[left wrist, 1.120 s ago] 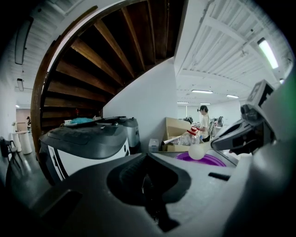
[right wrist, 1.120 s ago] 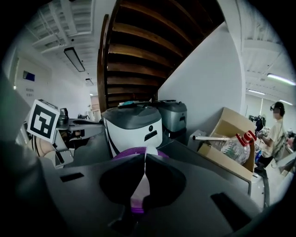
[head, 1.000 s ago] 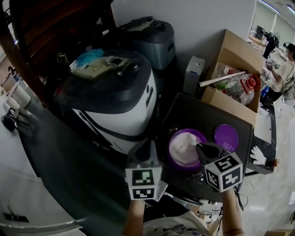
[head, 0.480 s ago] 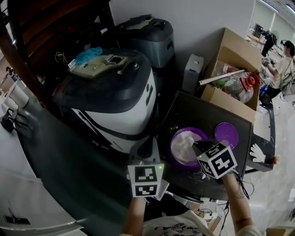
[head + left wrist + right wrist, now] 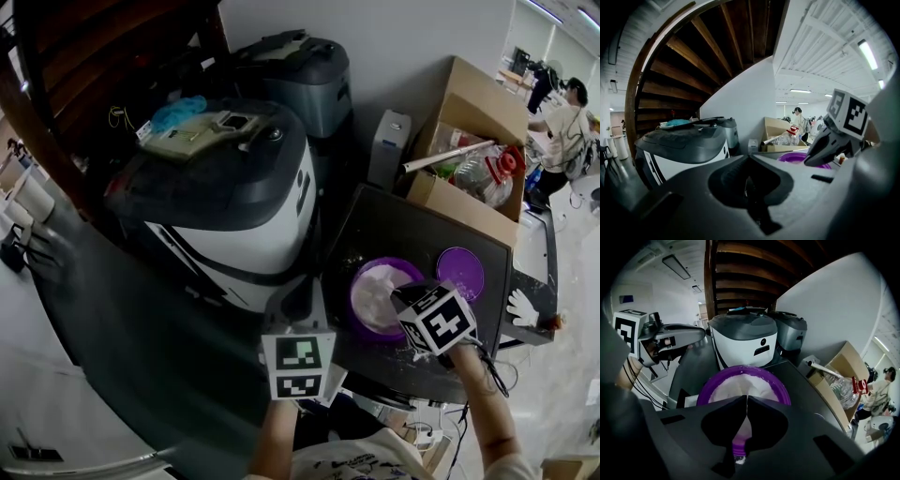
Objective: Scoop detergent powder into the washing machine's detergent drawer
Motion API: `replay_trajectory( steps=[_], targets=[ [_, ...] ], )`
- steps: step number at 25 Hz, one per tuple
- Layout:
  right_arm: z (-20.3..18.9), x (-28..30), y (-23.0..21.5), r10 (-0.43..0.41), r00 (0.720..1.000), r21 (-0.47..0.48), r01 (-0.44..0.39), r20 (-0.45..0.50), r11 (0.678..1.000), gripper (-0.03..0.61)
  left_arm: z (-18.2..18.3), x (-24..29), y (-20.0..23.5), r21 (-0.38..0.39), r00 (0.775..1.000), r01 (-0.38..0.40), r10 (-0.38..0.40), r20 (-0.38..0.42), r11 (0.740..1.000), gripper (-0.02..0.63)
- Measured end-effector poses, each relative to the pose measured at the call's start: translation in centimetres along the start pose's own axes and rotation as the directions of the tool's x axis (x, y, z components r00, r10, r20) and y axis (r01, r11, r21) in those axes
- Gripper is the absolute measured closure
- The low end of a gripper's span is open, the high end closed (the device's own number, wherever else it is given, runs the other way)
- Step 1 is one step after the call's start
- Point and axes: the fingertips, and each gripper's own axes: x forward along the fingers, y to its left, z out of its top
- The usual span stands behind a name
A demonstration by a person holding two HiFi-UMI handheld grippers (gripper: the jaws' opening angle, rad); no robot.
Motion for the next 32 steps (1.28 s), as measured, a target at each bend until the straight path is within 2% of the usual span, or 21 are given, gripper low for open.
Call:
replay_trajectory(
  steps=[9,22,27,32],
  targets=[
    [0.0,0.4,1.4,0.018,0.999,-0.010,-0.018,-0.028,1.000,0.560,-0.5,-0.4,0.7,-0.013,1.000,0.006,-0.006,-0.005,1.000,0.612],
    [0.9,0.1,4.1,0.124,0.992,0.047,-0.124,0.000,0.991,0.560,-0.8,-1.2,1.1,-0.022,1.000,0.013,-0.013,-0.003,1.000,0.612],
    [0.9,0.1,4.1,0.107,0.994,0.060,-0.107,0.011,0.992,0.560,-0.9,-1.5,1.3,-0.021,1.000,0.015,-0.016,-0.003,1.000,0.612],
    [0.6,0.0,3.4,0.090,0.996,0.113,-0.093,0.026,0.989,0.560,-1.0,-1.8,1.9,-0.027,1.000,0.010,-0.010,-0.002,1.000,0.612]
  ],
)
